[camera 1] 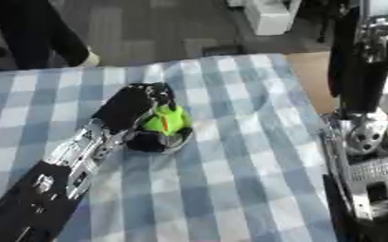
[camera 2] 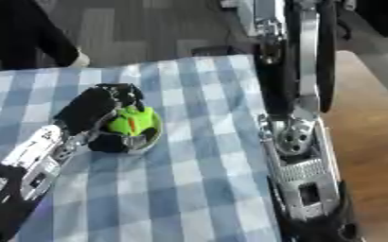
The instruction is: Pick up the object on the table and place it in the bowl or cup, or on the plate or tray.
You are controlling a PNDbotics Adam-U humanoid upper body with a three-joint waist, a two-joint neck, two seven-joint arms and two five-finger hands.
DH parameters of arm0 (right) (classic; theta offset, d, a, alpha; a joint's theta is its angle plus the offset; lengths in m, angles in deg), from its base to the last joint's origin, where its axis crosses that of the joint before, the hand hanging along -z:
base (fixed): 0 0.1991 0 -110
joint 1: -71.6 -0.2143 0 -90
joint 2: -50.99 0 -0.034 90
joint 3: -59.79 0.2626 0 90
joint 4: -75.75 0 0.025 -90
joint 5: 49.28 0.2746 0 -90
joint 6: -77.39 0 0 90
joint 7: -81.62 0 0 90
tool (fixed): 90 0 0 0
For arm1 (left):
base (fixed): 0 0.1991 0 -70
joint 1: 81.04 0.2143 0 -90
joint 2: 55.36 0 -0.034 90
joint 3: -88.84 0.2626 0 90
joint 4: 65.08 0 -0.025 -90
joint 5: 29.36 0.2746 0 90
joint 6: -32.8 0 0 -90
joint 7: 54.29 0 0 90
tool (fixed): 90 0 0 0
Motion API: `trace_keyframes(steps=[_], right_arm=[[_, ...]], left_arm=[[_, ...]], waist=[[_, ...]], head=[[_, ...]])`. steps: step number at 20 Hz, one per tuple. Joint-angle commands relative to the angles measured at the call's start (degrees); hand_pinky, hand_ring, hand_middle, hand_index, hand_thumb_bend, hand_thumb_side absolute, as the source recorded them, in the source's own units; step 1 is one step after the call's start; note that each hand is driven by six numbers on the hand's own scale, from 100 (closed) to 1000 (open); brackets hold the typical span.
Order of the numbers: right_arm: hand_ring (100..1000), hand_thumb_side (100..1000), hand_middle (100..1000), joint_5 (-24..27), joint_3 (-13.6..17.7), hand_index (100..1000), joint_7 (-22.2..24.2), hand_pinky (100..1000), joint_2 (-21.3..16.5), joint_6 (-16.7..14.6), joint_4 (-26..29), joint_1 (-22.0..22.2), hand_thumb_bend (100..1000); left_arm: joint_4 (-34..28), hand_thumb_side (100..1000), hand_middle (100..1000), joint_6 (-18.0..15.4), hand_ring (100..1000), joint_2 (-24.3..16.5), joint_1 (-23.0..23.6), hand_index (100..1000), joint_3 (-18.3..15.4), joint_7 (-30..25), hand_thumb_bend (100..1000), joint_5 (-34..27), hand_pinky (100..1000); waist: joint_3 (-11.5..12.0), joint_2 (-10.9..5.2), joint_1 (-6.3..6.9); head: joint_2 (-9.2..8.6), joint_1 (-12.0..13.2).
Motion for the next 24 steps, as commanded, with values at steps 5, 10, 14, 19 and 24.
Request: trace_keyframes(steps=[5,10,14,19,24], right_arm=[[457,924,585,0.23,0.00,652,0.19,551,0.36,-0.06,0.75,-0.96,100],[457,923,585,0.08,0.22,653,-0.03,551,0.21,-0.04,0.75,-0.82,100],[457,923,585,-0.32,0.55,652,-0.34,551,-0.35,0.24,0.75,-0.66,100],[456,920,586,-0.63,0.98,653,-0.67,551,-1.67,1.09,0.75,-0.13,100],[455,916,588,-0.18,1.21,656,-0.40,551,-3.40,2.47,0.75,0.82,100]], left_arm=[[-2.37,950,694,0.21,593,-0.23,-1.42,648,-0.46,0.21,340,0.08,628],[-10.13,949,701,3.10,580,-2.44,-0.54,674,-4.08,1.03,322,-4.72,628],[-23.25,905,654,6.99,517,-5.40,4.69,695,-10.89,4.68,291,-16.29,564],[-36.42,885,608,9.01,496,-5.76,11.11,705,-17.41,13.42,283,-32.92,531],[-38.09,878,569,2.85,442,-5.23,11.98,679,-18.44,17.71,242,-40.31,472]], waist=[[-0.06,-0.80,0.12],[0.33,-0.79,0.37],[1.22,-0.77,0.61],[2.78,-1.03,0.12],[4.41,-1.39,-0.76]], head=[[-0.98,0.27],[-1.26,-1.65],[-1.15,-4.85],[-2.46,-8.08],[-5.34,-8.66]])
